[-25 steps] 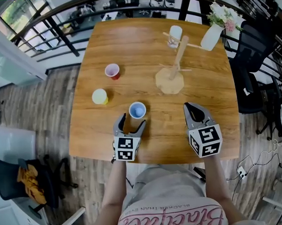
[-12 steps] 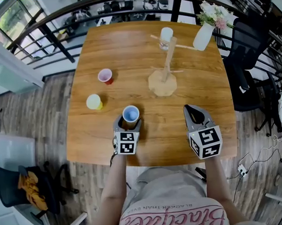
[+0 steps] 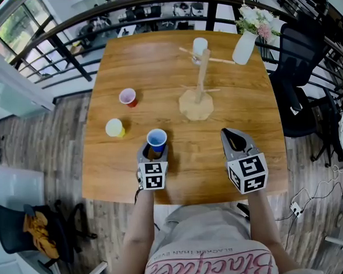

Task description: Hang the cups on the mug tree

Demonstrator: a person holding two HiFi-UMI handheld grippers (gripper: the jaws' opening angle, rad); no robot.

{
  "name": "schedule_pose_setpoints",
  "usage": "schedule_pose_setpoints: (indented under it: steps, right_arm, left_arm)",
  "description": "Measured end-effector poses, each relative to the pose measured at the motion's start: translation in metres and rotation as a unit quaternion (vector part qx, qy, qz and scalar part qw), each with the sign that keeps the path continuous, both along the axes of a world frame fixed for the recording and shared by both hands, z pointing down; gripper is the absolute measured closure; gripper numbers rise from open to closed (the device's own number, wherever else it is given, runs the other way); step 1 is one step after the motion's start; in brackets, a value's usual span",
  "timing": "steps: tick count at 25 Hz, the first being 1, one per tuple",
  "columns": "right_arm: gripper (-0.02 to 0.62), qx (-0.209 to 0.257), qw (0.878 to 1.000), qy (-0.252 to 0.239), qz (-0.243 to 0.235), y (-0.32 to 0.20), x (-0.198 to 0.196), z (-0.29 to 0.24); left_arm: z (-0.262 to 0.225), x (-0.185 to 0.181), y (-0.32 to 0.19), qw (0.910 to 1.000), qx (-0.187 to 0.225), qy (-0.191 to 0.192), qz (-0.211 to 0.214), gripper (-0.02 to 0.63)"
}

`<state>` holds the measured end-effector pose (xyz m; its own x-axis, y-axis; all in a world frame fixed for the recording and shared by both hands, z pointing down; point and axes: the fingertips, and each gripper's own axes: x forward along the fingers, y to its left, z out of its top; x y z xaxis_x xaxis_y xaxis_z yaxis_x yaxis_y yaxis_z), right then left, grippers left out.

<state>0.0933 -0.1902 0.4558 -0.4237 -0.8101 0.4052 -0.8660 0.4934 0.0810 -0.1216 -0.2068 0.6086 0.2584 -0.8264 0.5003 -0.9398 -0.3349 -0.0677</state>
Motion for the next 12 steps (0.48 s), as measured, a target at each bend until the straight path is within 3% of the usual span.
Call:
schedule_pose_setpoints:
  steps: [12]
  right_arm:
    - [0.594, 0.023, 0.999, -0.027, -0.003, -0.006, -0.007, -0.019]
  left_arm:
    - [-0.055, -0.011, -0.012, 0.9981, 0.061, -0.001, -0.011, 0.337]
